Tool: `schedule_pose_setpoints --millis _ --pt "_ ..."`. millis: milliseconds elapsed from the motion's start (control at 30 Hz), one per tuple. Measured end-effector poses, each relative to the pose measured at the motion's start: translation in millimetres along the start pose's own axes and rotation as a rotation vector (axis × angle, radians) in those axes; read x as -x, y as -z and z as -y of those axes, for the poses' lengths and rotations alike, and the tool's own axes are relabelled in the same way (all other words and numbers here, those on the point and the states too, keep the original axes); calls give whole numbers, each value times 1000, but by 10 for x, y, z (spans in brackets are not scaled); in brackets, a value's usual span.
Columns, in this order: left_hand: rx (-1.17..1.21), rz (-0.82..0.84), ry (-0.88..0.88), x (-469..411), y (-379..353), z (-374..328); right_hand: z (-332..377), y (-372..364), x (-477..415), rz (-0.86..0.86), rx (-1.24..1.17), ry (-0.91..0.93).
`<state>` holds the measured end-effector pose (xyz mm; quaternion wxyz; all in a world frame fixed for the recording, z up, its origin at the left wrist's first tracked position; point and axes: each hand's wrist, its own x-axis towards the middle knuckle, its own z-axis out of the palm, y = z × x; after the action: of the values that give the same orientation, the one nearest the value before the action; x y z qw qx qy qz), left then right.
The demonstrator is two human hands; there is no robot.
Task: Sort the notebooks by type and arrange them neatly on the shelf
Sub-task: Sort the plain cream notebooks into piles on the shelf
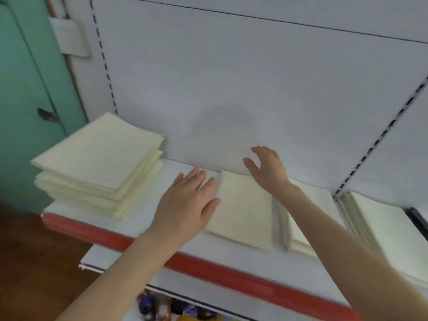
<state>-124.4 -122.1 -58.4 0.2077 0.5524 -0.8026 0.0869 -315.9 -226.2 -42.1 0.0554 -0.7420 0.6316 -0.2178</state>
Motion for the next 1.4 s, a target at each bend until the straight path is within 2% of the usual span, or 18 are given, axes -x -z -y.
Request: schedule_pose_setpoints --millis 267,433,533,700,800,867,967,1033,1100,1200,1267,1333,1400 --pt "-84 -10 68 1037 734 990 1516 -444 177 -13 -133 96" --pt "-84 -52 99 1578 972 1471 2219 -671 424 -29 -185 163" --pt "-102 -47 118 1786 1028 1675 2570 -788 519 23 -193 257" --pt "-100 -65 154 1950 1057 1897 2941 -1028 439 216 24 342" --pt "-32 -56 193 1981 1046 1958 2979 -1117 424 156 87 421" --pt "106 -87 228 1967 1055 1960 2973 -1065 462 161 67 461" --pt "477 -167 384 1838 1145 1921 2935 -876 544 208 -72 443" --pt "827 -239 574 1698 1217 1903 2895 -701 628 131 -202 393" --pt "1273 -284 805 1534 1297 1930 2898 -567 761 55 -258 409" --pt "1801 -196 956 1366 1381 2000 3020 -536 1133 -59 -240 598" --pt "1893 -121 981 1352 1423 2019 3087 -634 1371 -67 -189 808" --pt "1706 -100 1028 1386 1415 2054 3078 -718 1424 79 -229 936" --pt "1563 -146 1039 1470 1417 2103 3058 -644 1293 259 -402 837"
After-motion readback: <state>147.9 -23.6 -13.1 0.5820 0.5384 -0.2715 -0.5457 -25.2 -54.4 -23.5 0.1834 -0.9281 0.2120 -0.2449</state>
